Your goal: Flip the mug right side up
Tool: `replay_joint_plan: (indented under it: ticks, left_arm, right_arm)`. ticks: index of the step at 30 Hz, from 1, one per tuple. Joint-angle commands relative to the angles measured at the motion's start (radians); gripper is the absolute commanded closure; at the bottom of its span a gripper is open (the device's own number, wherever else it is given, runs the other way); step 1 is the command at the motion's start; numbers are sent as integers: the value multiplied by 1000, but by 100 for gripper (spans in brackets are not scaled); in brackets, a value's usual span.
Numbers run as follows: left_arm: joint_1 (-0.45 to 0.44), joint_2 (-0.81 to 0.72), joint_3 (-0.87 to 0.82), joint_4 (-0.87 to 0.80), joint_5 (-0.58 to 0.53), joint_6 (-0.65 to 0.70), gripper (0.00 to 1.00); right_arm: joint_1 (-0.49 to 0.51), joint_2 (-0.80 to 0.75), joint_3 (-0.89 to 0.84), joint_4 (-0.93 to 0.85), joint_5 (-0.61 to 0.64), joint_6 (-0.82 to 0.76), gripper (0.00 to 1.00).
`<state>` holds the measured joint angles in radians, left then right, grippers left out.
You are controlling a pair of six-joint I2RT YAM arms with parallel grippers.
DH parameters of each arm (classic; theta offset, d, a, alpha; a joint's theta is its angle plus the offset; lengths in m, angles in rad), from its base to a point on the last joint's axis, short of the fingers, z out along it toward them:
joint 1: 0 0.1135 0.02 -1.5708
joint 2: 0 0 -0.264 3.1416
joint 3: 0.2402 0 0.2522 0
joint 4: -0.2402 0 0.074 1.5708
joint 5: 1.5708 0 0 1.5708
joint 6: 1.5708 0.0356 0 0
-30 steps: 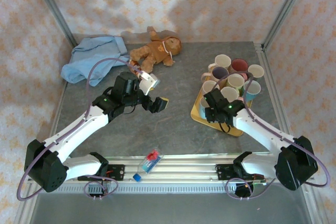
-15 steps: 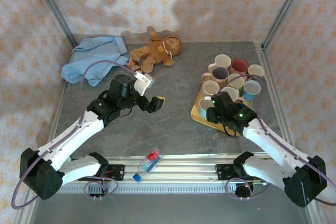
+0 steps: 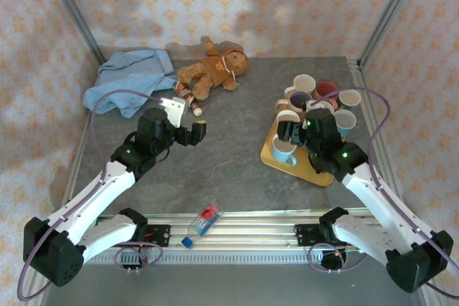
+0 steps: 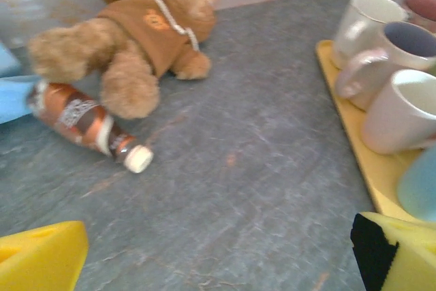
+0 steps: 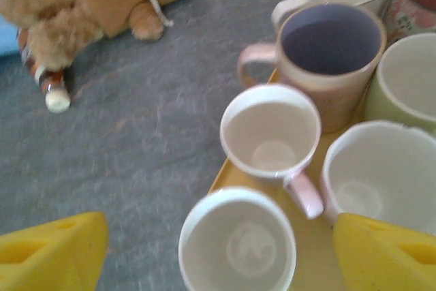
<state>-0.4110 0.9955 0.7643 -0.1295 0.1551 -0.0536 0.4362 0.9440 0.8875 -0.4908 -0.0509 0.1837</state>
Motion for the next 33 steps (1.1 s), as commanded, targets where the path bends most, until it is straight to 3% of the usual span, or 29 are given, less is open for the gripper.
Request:
replay_joint_plan:
  ticks: [1, 9, 13, 15, 19, 22, 33]
  left_arm:
    - [52, -39, -29, 50, -112, -20, 0]
    - [246, -29, -109, 65, -260, -74, 0]
    - [331, 61, -183, 261, -237, -72, 0]
    - [342, 114, -216, 359, -255, -43, 0]
    - [342, 237, -205, 393, -371, 7, 0]
    - [343, 314, -250, 540, -403, 49, 0]
    - [351, 502, -354, 910, -359, 43, 0]
  right_arm:
    - [-111, 76, 103, 69, -78, -27, 0]
    - [-298, 153, 151, 141, -98, -120, 0]
    - [-357, 169, 135, 222, -101, -155, 0]
    - [-369, 182, 128, 247, -102, -172, 0]
    - [-373, 213, 112, 278, -113, -196, 1]
    - [-373, 226, 85, 303, -105, -210, 2]
    - [-373, 197, -41, 413, -76, -262, 2]
